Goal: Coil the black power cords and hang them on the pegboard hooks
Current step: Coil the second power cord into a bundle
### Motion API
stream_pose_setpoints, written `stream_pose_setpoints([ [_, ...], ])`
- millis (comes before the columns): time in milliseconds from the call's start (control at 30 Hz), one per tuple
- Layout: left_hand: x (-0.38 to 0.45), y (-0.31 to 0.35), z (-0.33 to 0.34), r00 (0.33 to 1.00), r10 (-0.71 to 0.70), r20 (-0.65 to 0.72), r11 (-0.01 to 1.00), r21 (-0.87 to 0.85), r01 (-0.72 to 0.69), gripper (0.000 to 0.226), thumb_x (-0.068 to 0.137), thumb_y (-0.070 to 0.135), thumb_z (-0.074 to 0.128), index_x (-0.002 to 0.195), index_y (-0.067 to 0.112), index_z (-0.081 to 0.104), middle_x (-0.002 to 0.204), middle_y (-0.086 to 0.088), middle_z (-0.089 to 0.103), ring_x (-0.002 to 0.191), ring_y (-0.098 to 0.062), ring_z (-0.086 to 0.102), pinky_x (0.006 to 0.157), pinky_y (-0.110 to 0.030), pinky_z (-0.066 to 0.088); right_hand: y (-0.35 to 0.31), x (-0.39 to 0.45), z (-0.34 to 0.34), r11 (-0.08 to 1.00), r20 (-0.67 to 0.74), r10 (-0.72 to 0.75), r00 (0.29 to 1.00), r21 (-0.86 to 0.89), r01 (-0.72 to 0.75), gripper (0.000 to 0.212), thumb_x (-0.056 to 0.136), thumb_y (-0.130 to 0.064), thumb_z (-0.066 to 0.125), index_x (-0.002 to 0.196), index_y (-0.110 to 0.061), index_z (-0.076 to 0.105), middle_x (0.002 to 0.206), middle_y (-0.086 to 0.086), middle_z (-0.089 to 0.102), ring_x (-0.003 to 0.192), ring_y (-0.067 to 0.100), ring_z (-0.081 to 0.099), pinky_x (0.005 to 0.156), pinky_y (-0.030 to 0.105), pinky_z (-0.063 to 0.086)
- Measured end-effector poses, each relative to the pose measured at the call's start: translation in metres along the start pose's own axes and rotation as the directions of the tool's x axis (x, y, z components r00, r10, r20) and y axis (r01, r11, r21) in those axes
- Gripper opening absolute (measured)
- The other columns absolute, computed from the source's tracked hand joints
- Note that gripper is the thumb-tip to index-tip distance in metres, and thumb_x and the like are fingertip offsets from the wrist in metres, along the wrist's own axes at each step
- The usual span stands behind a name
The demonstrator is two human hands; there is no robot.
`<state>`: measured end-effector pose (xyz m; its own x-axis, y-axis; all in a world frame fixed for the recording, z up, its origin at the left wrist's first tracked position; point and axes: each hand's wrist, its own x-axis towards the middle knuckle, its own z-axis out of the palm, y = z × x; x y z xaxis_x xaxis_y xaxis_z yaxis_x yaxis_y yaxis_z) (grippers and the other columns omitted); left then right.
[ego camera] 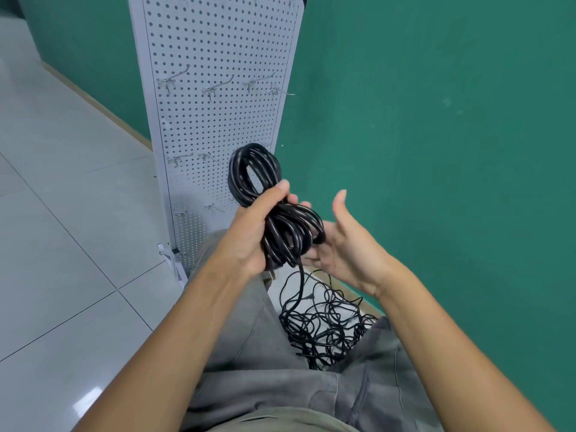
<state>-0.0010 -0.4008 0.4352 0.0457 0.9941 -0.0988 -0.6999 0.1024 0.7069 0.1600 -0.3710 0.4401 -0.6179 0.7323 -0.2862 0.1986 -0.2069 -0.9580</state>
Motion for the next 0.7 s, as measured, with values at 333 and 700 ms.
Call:
stream_pose_setpoints([
  [333, 0.009, 0.016, -0.027, 0.972, 0.061, -0.228, 0.994, 0.097, -0.040, 0.028, 0.096, 0.034, 0.069, 0.075, 0.016, 0.066, 0.077, -0.003, 0.075, 0.067, -0.016, 0.072, 0.056, -0.028, 0.058, 0.018, -0.022, -0.019, 0.911, -0.134, -0.171, 0.976, -0.398, 0.105, 0.051, 0.101, -0.049, 0.057, 0.095, 0.000, 0.071, 0.077, 0.001, 0.059, 0.074, 0.022, 0.039, 0.074, 0.036, 0.031],
  [700, 0.013, 0.005, -0.028, 0.963, -0.011, -0.269, 0.983, 0.173, 0.060, 0.021, 0.096, 0.032, 0.070, 0.090, 0.012, 0.071, 0.087, -0.008, 0.079, 0.063, -0.021, 0.072, 0.053, -0.033, 0.058, -0.016, -0.051, -0.002, 0.601, -0.151, -0.302, 0.941, -0.797, 0.065, 0.015, 0.099, -0.020, 0.065, 0.105, -0.028, 0.076, 0.083, -0.019, 0.074, 0.082, 0.009, 0.069, 0.080, 0.029, 0.053],
])
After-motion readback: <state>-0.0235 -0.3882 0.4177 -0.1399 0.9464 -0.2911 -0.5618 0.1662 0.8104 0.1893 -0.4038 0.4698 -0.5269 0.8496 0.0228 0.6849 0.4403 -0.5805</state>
